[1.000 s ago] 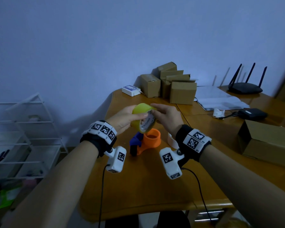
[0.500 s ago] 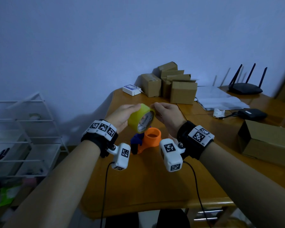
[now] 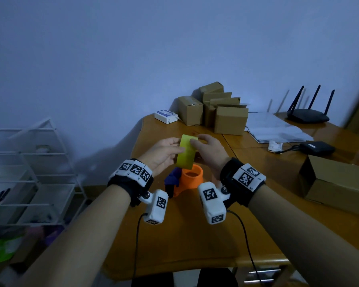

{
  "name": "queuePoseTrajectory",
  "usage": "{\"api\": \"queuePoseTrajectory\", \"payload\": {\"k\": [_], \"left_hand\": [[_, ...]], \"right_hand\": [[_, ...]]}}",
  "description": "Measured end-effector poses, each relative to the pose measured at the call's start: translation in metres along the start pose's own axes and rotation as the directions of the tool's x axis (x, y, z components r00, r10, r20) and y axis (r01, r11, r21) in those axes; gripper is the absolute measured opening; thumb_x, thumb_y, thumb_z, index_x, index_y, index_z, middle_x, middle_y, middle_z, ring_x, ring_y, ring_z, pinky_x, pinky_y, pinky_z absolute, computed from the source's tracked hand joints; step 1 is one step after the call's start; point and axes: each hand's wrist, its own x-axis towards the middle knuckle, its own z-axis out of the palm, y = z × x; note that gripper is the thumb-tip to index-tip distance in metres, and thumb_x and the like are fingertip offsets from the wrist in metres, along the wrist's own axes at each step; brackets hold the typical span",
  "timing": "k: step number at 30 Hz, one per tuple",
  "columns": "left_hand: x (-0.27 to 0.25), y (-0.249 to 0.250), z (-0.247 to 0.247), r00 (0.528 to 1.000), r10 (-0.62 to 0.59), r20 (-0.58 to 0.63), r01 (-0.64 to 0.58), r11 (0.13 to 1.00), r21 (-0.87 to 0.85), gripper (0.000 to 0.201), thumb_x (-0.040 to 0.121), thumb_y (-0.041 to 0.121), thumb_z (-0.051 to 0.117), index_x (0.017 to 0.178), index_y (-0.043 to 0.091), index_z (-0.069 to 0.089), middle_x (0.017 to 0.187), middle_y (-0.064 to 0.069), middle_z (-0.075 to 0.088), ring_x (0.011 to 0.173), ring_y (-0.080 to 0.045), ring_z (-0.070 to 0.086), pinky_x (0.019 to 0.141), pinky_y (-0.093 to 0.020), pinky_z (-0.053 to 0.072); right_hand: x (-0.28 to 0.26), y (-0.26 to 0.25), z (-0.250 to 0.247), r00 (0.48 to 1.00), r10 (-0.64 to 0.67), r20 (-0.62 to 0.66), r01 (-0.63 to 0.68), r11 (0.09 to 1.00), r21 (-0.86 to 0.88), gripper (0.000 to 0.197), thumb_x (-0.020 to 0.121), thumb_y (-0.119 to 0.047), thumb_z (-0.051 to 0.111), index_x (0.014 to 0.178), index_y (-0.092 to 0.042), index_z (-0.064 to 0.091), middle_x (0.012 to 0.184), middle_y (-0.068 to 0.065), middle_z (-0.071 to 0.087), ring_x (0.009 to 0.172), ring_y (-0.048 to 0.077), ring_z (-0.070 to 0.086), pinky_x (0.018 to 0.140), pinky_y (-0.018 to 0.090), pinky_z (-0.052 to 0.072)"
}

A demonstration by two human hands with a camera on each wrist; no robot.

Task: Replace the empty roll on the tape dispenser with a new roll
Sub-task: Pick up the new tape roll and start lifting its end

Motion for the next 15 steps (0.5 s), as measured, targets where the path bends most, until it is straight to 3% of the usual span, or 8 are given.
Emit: {"api": "queuePoseTrajectory", "payload": {"k": [5,8,11,15], "left_hand": [[0.003,-0.002,-0.001,0.999,-0.017,-0.032,0.020,0.997,0.070,0.024,0.096,0.013,0.058,0.117,0.002,0.062,0.105,-0.016,0.074,0.097,-0.026,0.071,0.092,-0.040,0.054],[0.004,-0.004,-0.002,0.999,-0.028,-0.035,0.033,0.990,0.135,0.025,0.095,0.026,0.062,0.107,0.005,0.066,0.103,-0.016,0.075,0.096,-0.028,0.072,0.086,-0.035,0.056],[0.005,-0.008,0.000,0.998,-0.006,-0.059,0.019,0.974,0.226,0.032,0.093,0.032,0.063,0.109,0.004,0.066,0.100,-0.013,0.076,0.093,-0.024,0.073,0.080,-0.029,0.055],[0.007,-0.014,-0.002,0.994,0.028,-0.104,0.000,0.965,0.262,0.037,0.095,0.036,0.060,0.114,0.005,0.066,0.103,-0.014,0.074,0.097,-0.026,0.072,0.087,-0.034,0.056]], "right_hand": [[-0.001,0.003,0.004,0.998,-0.015,-0.064,0.019,0.998,0.053,0.045,0.093,-0.029,0.062,0.135,-0.016,0.052,0.121,0.008,0.062,0.101,0.023,0.065,0.084,0.041,0.059],[-0.002,0.006,0.005,0.992,-0.046,-0.121,0.045,0.999,-0.008,0.032,0.093,-0.031,0.058,0.124,-0.021,0.059,0.115,0.004,0.062,0.100,0.022,0.062,0.084,0.039,0.057],[-0.002,0.009,0.006,0.985,-0.083,-0.152,0.072,0.995,-0.076,0.026,0.095,-0.031,0.054,0.119,-0.023,0.061,0.110,0.000,0.060,0.102,0.021,0.060,0.086,0.039,0.054],[-0.006,0.013,0.004,0.996,-0.063,-0.065,0.061,0.998,-0.031,0.032,0.096,-0.033,0.054,0.127,-0.025,0.058,0.124,0.004,0.060,0.113,0.023,0.059,0.096,0.046,0.053]]}}
